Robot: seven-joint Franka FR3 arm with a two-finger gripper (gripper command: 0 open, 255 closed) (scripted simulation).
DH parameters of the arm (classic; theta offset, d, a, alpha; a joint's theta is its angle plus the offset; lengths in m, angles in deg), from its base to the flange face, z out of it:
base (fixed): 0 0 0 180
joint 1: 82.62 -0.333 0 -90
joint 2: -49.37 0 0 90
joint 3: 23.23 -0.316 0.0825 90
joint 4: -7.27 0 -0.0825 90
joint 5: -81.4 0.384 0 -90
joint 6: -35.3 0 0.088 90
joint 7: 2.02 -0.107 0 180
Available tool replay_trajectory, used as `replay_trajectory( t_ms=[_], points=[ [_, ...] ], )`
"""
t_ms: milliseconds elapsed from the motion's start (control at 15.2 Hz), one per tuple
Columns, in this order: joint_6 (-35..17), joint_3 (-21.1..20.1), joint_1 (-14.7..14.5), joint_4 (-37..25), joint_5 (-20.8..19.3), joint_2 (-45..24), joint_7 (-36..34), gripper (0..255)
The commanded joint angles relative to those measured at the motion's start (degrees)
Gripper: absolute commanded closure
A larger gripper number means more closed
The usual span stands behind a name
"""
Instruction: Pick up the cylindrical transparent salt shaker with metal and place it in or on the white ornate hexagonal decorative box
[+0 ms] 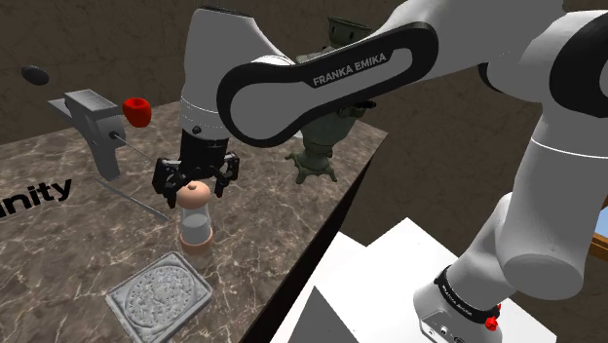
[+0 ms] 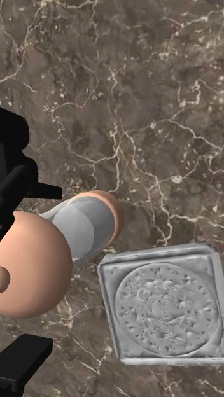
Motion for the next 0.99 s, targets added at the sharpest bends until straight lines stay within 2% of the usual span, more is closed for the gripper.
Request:
replay_trajectory(
  t_ms=[0, 198, 264, 924],
  points=[
    [-0.06, 0.01, 0.0, 0.03, -0.01, -0.02, 0.0, 0],
    [-0.05, 0.01, 0.0, 0.03, -0.01, -0.02, 0.0, 0],
    [-0.05, 0.01, 0.0, 0.03, -0.01, -0.02, 0.0, 255],
    [0.61, -0.08, 0.07, -0.34, 0.18, 0.31, 0.08, 255]
  ],
)
